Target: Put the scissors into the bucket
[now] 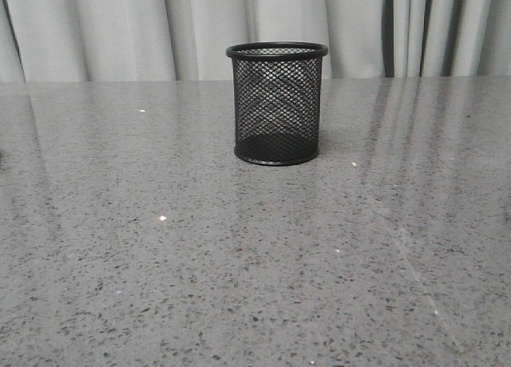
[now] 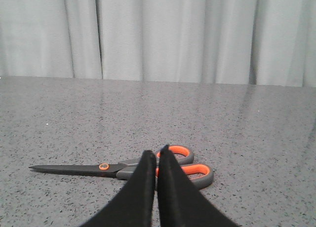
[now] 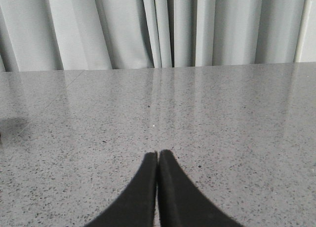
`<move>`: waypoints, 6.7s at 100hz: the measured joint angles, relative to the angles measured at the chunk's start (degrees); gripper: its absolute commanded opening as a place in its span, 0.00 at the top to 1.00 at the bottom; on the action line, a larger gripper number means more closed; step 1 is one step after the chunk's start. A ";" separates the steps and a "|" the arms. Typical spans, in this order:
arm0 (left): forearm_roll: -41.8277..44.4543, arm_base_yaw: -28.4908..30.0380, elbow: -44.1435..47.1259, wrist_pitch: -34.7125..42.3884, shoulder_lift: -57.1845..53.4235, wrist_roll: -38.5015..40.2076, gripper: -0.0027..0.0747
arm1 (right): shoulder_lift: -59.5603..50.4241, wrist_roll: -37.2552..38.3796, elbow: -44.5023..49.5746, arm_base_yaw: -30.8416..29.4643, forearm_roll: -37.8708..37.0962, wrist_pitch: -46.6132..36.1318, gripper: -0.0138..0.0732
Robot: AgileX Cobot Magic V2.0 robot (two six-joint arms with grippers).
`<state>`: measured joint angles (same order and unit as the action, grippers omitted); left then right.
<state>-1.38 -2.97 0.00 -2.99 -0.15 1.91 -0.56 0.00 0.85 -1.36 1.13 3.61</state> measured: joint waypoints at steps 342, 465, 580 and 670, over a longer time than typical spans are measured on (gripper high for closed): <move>9.55 -7.77 -58.00 -50.75 55.04 -29.54 0.99 | 43.03 -18.30 -41.70 8.00 12.46 29.35 0.67; 3.53 2.46 -71.75 -66.17 87.66 -70.15 0.50 | 43.06 -18.45 -41.70 12.59 13.26 30.39 0.41; 0.62 5.26 -72.69 -63.07 96.16 -78.11 0.62 | 43.06 -18.45 -41.70 12.59 13.26 29.03 0.41; -4.71 5.39 -76.36 -63.40 96.31 -78.11 0.99 | 43.41 -18.48 -41.70 12.59 13.26 26.82 0.41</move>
<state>-6.09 2.42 -76.36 -66.39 96.16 -76.20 42.85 -18.48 -40.85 11.23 14.39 30.43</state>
